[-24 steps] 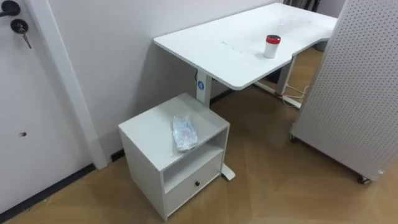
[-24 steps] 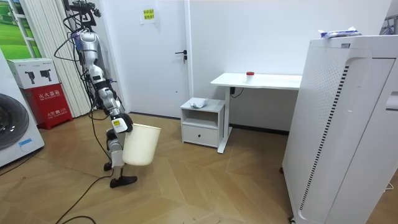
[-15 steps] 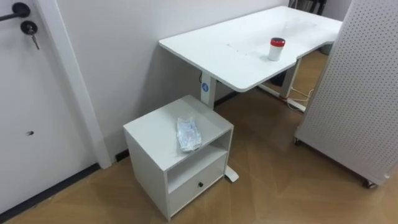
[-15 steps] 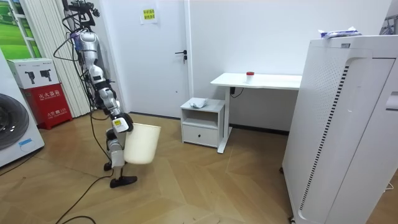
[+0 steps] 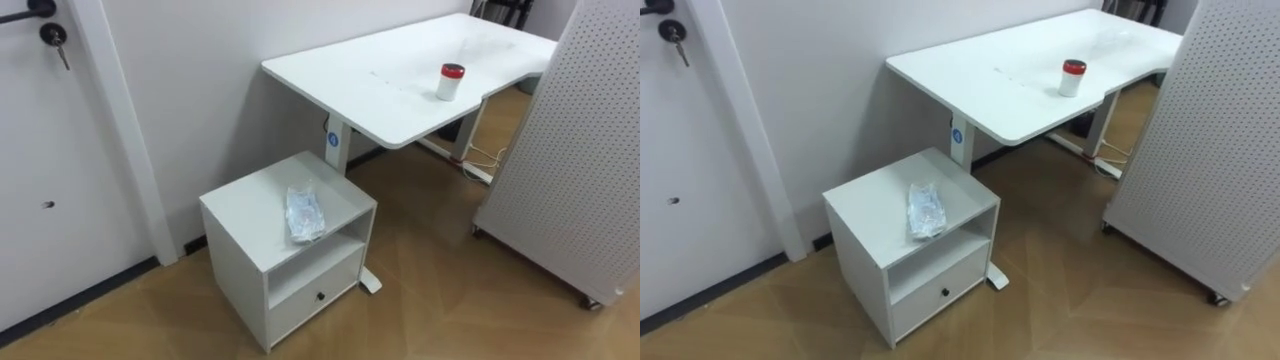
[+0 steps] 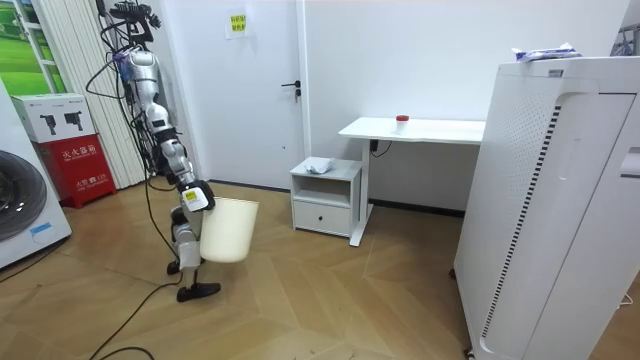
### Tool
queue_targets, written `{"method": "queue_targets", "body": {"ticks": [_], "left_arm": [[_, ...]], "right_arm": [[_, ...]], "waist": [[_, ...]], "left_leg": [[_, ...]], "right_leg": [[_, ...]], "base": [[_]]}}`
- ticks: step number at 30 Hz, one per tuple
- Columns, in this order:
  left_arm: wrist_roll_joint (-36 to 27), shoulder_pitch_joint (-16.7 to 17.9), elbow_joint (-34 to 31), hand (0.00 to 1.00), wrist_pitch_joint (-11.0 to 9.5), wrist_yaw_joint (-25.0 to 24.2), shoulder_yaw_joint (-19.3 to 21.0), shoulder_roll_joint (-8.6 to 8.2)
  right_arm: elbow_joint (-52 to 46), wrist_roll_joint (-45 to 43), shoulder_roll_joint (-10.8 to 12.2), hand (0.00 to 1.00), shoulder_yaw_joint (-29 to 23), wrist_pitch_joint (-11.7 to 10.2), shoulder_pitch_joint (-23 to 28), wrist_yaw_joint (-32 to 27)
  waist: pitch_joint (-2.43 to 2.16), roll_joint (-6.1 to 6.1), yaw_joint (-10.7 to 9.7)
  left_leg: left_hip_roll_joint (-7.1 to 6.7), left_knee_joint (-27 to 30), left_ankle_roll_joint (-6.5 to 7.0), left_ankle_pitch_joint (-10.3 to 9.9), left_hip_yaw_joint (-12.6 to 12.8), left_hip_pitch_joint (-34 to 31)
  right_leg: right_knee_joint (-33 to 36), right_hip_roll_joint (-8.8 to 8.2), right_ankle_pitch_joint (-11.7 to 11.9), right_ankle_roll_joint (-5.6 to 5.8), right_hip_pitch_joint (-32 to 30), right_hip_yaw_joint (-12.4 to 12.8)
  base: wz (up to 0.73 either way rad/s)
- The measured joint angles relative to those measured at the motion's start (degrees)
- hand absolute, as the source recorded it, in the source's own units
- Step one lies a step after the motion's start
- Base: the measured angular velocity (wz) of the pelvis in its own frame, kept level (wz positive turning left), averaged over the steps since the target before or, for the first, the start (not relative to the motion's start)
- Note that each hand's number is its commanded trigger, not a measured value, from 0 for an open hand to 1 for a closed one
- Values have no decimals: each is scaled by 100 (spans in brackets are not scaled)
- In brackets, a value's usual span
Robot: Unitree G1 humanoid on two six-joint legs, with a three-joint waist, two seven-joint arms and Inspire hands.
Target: Pick garbage
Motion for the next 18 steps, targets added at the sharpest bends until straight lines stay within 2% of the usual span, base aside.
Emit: {"method": "queue_targets", "body": {"ticks": [6, 10, 11, 13, 15, 16, 17, 18], "left_arm": [[177, 10, 192, 0, 22, -71, 1, -4], [177, 27, 342, 0, 163, -82, -2, 2], [181, 16, 341, 0, 192, -93, -1, 24], [297, 18, 346, 0, 219, -131, 3, 42], [383, 45, 291, 0, 230, -221, -20, 41], [387, 63, 269, 0, 241, -235, -19, 41], [384, 90, 263, 0, 249, -241, -16, 56], [382, 99, 268, 0, 249, -249, -36, 49]], "right_arm": [[17, -10, -11, 100, -19, -1, 28, 27], [16, -13, -22, 100, -2, 7, 0, 40], [15, -13, -27, 100, -1, 4, -2, 51], [20, -13, -54, 100, -4, 1, 10, 47], [24, 0, -98, 100, -23, -2, 56, 30], [22, 1, -107, 100, -25, -4, 57, 19], [4, 2, -105, 100, -12, -3, 56, -13], [-20, 41, -117, 100, -11, -4, 107, -44]], "waist": [[14, 46, -13], [21, 68, -10], [28, 42, -12], [32, 22, -12], [20, 55, -27], [37, 42, -42], [67, 28, -62], [59, 12, -59]], "left_leg": [[54, 306, -37, -152, -77, -63], [187, 942, -114, -495, -89, -245], [215, 1171, -152, -584, -97, -340], [252, 1526, -205, -662, -32, -465], [382, 2178, -223, -652, 190, -706], [426, 2409, -225, -628, 195, -818], [509, 3099, -82, -448, 196, -1157], [421, 3486, 57, -444, 203, -1500]], "right_leg": [[231, 8, -138, -50, 7, -111], [854, 42, -524, -118, -157, -154], [1135, 31, -696, -147, -280, -168], [1433, 13, -944, -191, -389, -173], [1605, 92, -1124, -330, -386, -111], [1621, 126, -1164, -395, -368, -86], [1618, 181, -1208, -500, -283, 31], [1624, 218, -1263, -606, -153, 206]], "base": [[8], [2], [14], [21], [27], [25], [29], [33]]}}
